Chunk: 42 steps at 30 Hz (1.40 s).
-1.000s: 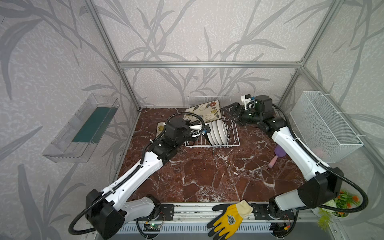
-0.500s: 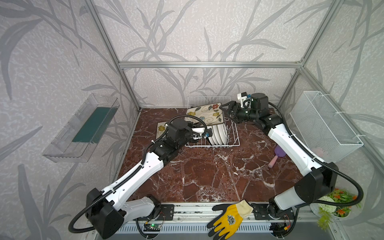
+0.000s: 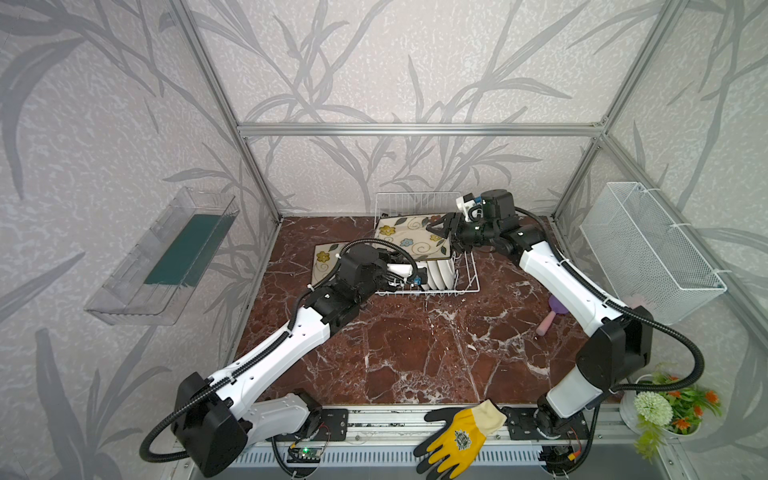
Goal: Unload the plates from the dish rack
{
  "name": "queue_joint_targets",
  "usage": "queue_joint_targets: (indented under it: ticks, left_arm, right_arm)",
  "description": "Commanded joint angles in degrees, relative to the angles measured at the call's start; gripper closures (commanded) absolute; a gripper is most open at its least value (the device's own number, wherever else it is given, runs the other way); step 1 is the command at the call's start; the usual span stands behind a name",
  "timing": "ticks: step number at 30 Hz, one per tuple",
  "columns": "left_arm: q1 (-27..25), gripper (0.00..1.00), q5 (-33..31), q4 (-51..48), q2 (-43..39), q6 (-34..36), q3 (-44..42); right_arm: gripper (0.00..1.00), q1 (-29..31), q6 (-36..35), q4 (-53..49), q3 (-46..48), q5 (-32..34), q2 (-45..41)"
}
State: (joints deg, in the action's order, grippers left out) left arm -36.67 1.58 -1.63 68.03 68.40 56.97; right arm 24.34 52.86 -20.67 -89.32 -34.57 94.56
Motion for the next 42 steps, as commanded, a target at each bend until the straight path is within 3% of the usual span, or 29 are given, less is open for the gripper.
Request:
queue_joint_targets:
  ticks: [1, 13, 21, 23, 27, 30, 37, 42]
  left_arm:
    - [-0.3, 1.00, -0.1, 15.6, -1.8, 3.4, 1.3]
    - [-0.4, 1.00, 1.0, 14.7, -3.0, 1.9, 0.5]
    - [-0.3, 1.00, 0.2, 16.3, -2.2, -0.6, -0.1]
    - [-0.3, 0.95, -0.1, 21.2, -2.0, -0.9, -1.8]
    - [-0.3, 0.84, -0.7, 20.0, -2.1, -2.1, -1.6]
    - [-0.3, 0.74, -1.0, 20.0, -2.0, -2.2, -2.0]
    - [-0.1, 0.37, -2.1, 19.6, -2.1, -3.8, -2.5]
    - [-0.1, 0.23, -2.2, 17.5, -3.0, -6.9, -2.8]
  right_arm:
    - [0.44, 0.5, -1.0, -1.3, -1.8, -1.5, 0.1]
    - [0.74, 0.5, -0.6, -0.8, -1.8, -2.5, 0.8]
    - [0.86, 0.2, 0.7, 2.5, -0.2, -2.8, -0.3]
    - [0.88, 0.0, 1.2, 3.7, 0.1, -3.0, -0.4]
    - [1.00, -0.5, 3.2, 7.4, 2.1, -3.9, -1.3]
    - [1.00, -1.1, 5.1, 10.7, 3.8, -4.7, -2.0]
    - [1.00, -2.2, 5.7, 12.4, 4.5, -4.4, -3.5]
    - [1.00, -3.3, 7.7, 15.8, 6.0, -4.4, -4.9]
